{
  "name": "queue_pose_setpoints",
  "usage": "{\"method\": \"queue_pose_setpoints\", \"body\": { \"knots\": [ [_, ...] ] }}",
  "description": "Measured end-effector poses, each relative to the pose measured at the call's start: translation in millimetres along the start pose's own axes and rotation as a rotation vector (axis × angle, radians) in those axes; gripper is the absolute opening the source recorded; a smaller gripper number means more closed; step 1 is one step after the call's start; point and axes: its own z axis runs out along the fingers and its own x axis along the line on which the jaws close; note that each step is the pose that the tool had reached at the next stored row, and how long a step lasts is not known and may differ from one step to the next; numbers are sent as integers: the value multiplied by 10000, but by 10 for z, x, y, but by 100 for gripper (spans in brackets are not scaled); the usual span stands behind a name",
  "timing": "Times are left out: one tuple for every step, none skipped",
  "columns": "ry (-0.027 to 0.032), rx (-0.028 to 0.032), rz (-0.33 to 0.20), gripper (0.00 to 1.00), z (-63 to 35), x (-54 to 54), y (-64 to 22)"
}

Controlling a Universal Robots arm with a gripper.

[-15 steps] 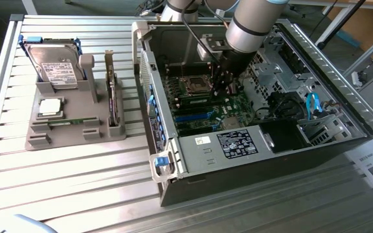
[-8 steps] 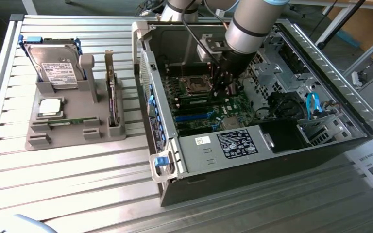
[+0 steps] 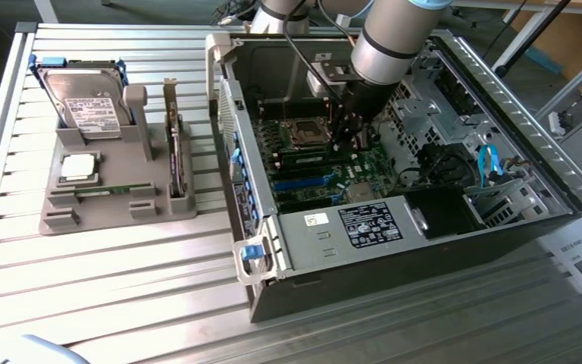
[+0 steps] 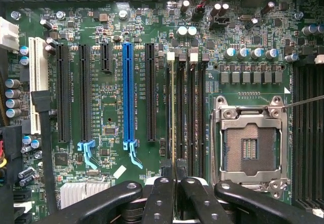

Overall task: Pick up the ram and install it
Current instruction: 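Insert the ram into the slot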

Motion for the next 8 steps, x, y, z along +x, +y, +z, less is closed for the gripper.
{"method": "queue_pose_setpoints", "body": {
  "knots": [
    [-1,0,0,12,0,0,0],
    [0,0,0,12,0,0,0],
    [-1,0,0,12,0,0,0],
    [-1,0,0,12,0,0,0],
    [-1,0,0,12,0,0,0],
    [-1,0,0,12,0,0,0],
    [-1,0,0,12,0,0,0],
    [-1,0,0,13,0,0,0]
  ]
}}
